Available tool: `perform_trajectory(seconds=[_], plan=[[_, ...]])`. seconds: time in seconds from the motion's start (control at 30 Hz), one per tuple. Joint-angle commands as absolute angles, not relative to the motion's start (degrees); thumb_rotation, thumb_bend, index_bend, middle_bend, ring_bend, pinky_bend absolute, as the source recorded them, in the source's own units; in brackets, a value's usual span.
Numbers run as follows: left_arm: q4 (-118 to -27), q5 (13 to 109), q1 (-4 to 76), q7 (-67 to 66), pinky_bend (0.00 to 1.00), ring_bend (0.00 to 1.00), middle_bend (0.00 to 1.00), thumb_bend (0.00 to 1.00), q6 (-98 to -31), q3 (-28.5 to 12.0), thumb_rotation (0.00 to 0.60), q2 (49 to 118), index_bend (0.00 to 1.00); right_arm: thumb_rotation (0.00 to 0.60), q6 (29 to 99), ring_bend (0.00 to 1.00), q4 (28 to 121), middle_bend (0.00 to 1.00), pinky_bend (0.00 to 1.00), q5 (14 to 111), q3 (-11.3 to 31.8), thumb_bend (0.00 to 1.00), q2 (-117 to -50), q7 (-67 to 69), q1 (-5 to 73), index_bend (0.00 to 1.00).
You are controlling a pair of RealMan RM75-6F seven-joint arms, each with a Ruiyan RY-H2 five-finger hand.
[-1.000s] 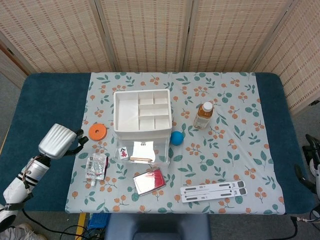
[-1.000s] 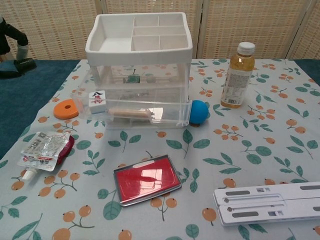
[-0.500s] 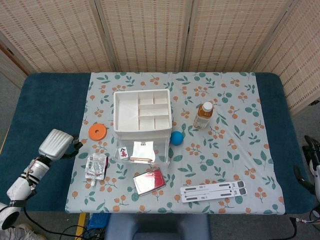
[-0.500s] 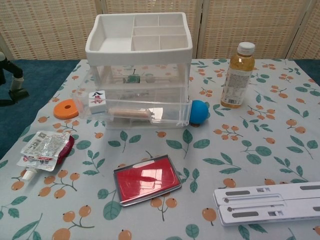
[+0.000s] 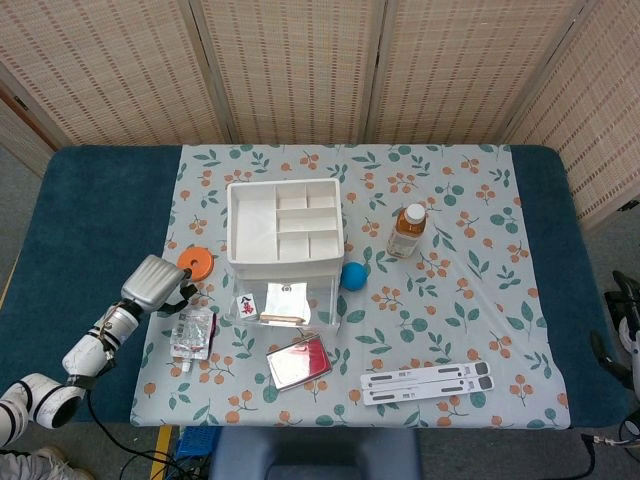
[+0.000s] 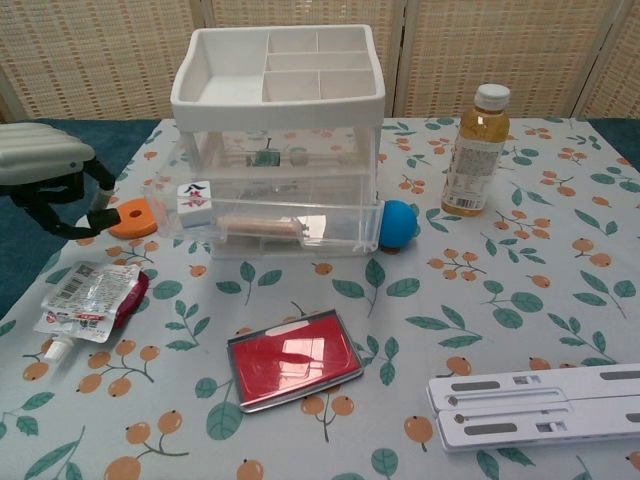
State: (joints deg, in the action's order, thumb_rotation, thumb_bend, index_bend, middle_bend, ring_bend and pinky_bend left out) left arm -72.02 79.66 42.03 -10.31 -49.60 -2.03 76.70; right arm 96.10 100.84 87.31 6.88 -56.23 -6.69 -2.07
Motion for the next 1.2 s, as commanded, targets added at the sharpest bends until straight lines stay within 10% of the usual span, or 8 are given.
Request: perform_trajectory(seconds=[0.03, 0.4, 0.83, 1.2], plan=[[-70.75, 78.84, 42.79, -10.70, 1.00, 1.00, 0.93, 0.32, -48.55, -2.65, 0.600, 77.98, 0.50, 0.600, 96.25, 0.10, 100.88, 0.16, 0.11, 87.20, 6.82, 0.38, -56.16, -6.70, -2.24, 0.03], [-75.24, 73.63, 39.15, -14.23, 1.00, 0.96, 0.86, 0.32, -53.39, -4.50, 0.600, 75.29, 0.19, 0.600, 95.96, 0.10, 100.63, 0.16, 0.11, 86.82, 6.83, 0.38, -56.01, -5.94, -2.31, 0.03], [-90.04, 67.36, 27.22, -19.12, 0.86, 0.63, 0.60, 0.32, -70.90, -5.53, 0.600, 68.38, 0.18, 0.600, 87.38, 0.10, 100.70, 0.17, 0.12, 85.87, 4.90, 0.38, -54.70, -3.69, 0.52, 0.03], [-90.28, 74.10, 18.38, -17.74, 0.68, 0.57, 0.55, 0.32, -86.72, -4.47, 0.600, 70.30, 0.23, 0.600, 81.29, 0.11, 97.05, 0.21, 0.12, 89.75, 2.56, 0.40, -57.32, 1.09, 4.18, 0.04]])
